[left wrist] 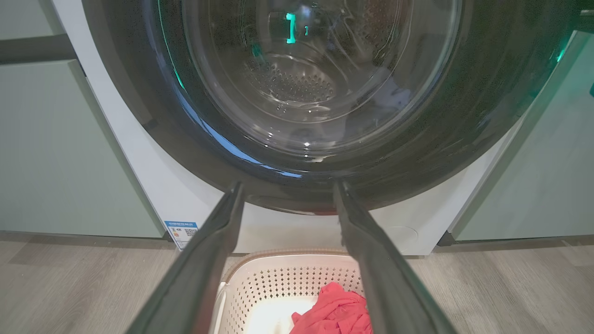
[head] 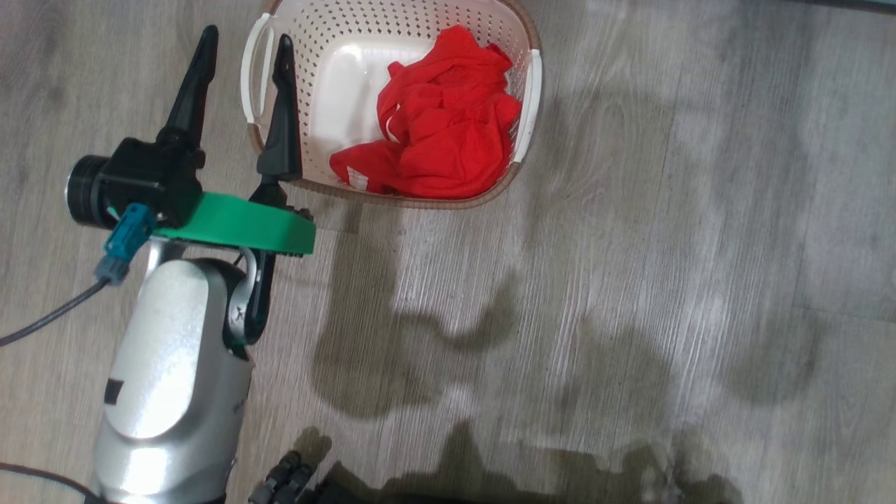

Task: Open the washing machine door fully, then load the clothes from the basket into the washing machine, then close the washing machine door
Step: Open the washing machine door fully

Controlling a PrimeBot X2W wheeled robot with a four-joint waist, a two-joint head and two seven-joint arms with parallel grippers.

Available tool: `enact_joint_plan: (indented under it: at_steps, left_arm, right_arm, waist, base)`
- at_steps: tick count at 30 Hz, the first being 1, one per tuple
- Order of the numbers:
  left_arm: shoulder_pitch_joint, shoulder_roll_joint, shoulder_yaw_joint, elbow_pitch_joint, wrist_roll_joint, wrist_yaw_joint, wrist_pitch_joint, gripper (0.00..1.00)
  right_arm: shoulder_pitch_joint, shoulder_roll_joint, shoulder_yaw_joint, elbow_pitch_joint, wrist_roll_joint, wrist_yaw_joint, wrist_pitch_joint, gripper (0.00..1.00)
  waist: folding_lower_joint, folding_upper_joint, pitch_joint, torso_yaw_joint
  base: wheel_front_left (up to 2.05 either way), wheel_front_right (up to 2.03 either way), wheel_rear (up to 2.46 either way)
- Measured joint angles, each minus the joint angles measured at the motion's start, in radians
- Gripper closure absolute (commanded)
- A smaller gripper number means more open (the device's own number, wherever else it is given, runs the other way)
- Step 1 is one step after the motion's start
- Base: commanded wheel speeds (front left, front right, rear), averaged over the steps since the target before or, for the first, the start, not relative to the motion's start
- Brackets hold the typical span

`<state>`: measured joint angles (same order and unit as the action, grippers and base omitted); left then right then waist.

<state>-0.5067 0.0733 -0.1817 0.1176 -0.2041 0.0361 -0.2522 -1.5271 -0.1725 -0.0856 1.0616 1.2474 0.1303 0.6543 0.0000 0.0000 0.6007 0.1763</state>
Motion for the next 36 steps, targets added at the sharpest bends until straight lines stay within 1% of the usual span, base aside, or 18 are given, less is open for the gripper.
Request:
enact_joint_plan:
  at_steps: [7, 15, 25, 36]
  left_arm:
    - [-0.002, -0.002, 0.014, 0.016, 0.012, -0.016, 0.0, 0.0]
    - [0.002, -0.002, 0.023, 0.031, 0.021, -0.017, 0.0, 0.0]
    - [0.066, -0.003, 0.026, 0.053, 0.021, -0.024, 0.0, 0.0]
    - [0.115, -0.008, 0.03, 0.094, 0.021, -0.024, 0.0, 0.0]
  right_arm:
    - [0.031, 0.004, -0.007, -0.013, 0.047, 0.0, 0.127, 1.0]
    - [0.131, 0.018, -0.017, -0.071, 0.082, 0.0, 0.22, 1.0]
    - [0.3, 0.055, -0.012, -0.158, 0.099, 0.0, 0.28, 1.0]
    - [0.469, 0.089, 0.026, -0.231, 0.136, 0.0, 0.35, 1.0]
  waist:
    - [0.0, 0.0, -0.025, -0.013]
    - [0.0, 0.0, -0.067, -0.026]
    - [-0.0001, 0.0, -0.151, -0.024]
    - [-0.0001, 0.0, -0.252, 0.01]
  base:
    - [0.0, 0.0, 0.0]
    - [0.0, 0.0, 0.0]
    - [0.0, 0.0, 0.0]
    - [0.0, 0.0, 0.0]
